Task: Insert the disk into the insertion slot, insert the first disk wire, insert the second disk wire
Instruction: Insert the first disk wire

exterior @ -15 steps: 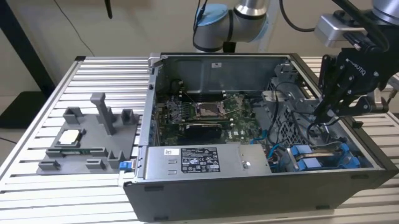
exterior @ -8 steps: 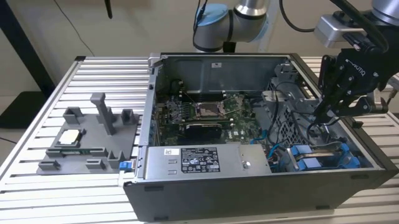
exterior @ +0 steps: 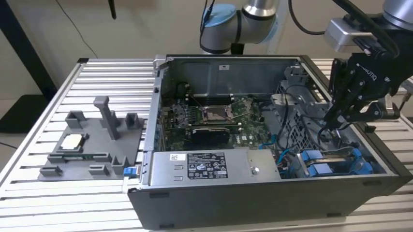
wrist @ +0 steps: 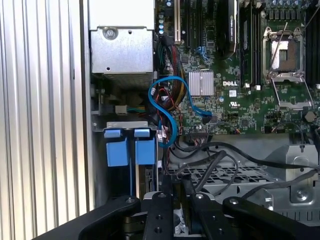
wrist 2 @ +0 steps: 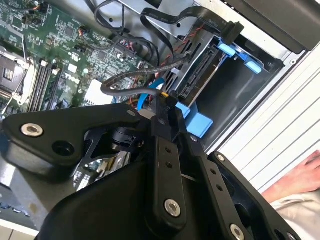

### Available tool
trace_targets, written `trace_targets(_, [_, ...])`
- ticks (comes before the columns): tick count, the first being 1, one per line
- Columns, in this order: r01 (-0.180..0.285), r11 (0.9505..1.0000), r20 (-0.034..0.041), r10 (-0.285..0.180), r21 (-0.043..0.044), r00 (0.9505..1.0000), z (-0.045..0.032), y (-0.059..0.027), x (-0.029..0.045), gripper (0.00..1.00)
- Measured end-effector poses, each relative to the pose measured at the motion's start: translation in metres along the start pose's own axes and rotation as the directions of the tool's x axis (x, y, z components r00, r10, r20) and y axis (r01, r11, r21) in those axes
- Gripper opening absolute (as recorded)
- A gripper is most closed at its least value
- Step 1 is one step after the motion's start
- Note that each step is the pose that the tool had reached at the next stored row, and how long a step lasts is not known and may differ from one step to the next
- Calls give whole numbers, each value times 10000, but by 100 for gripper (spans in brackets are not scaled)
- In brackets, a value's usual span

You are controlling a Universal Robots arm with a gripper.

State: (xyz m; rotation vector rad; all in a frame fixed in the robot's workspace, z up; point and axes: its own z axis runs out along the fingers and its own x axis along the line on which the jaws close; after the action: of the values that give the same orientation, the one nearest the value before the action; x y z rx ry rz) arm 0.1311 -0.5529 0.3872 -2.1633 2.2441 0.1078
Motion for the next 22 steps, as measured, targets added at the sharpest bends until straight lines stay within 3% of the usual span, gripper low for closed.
trace_targets(22, [1, 10000, 1, -1, 0, 10000, 67, -13, 5, 19])
